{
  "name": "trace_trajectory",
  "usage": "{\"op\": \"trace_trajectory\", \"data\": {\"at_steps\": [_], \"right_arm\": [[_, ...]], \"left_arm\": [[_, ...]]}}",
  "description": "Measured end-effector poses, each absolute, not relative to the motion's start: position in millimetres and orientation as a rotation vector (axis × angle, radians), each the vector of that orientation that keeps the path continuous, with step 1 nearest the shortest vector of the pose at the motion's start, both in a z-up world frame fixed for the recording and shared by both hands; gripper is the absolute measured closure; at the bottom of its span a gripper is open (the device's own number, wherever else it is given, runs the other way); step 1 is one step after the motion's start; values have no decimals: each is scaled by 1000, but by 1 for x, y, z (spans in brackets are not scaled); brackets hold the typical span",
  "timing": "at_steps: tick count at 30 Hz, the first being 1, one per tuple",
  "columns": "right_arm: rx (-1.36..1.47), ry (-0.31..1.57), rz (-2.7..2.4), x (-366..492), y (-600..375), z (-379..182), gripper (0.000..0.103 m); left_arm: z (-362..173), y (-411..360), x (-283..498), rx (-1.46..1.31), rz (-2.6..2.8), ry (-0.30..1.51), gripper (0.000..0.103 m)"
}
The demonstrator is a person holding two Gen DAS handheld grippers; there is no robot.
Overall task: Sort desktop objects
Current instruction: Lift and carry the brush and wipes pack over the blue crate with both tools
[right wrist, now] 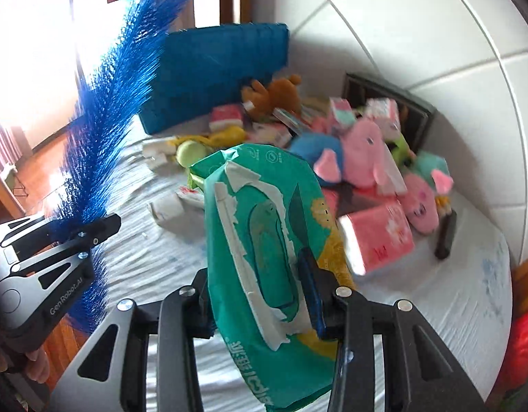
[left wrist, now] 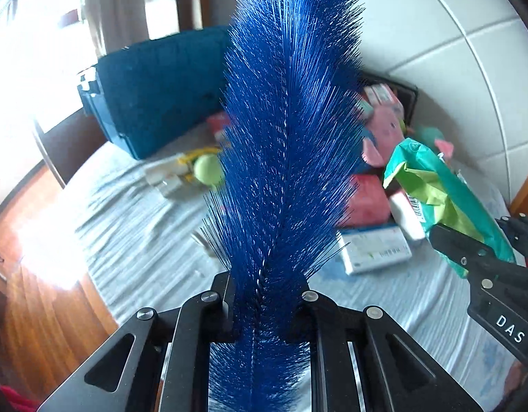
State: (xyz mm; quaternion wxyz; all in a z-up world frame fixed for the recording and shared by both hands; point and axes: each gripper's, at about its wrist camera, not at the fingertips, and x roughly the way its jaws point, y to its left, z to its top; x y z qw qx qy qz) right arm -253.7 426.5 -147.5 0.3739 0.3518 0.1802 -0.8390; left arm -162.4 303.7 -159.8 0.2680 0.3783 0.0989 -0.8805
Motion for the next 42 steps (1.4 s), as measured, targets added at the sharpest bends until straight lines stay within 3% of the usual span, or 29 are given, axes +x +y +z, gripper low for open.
{"op": "trace_trajectory", "data": {"at_steps": [13, 21, 42], "right_arm": [[706, 425, -2186, -168, 255, -77, 64], [641, 421, -2191, -143, 151, -49, 64], [455, 337, -2260, -242, -64, 30, 64]], "left_arm": [[-87, 128, -70, 812, -2394, 198, 88], [-69, 31, -55, 837, -2366, 235, 88], [1, -182, -176, 680, -2383, 152, 88]]}}
